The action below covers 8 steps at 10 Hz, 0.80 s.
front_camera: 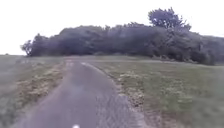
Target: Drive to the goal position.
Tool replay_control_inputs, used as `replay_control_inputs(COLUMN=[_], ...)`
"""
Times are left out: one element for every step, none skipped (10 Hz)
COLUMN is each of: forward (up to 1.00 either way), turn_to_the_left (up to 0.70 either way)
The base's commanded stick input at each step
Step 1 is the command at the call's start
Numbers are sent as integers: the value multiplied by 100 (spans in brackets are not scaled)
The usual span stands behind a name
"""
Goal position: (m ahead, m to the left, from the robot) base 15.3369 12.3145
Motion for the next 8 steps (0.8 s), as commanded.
replay_control_inputs(forward=[45, 45, 45, 45, 45, 45, 45, 45], turn_to_the_left=[27, 27, 27, 27, 27, 27, 27, 27])
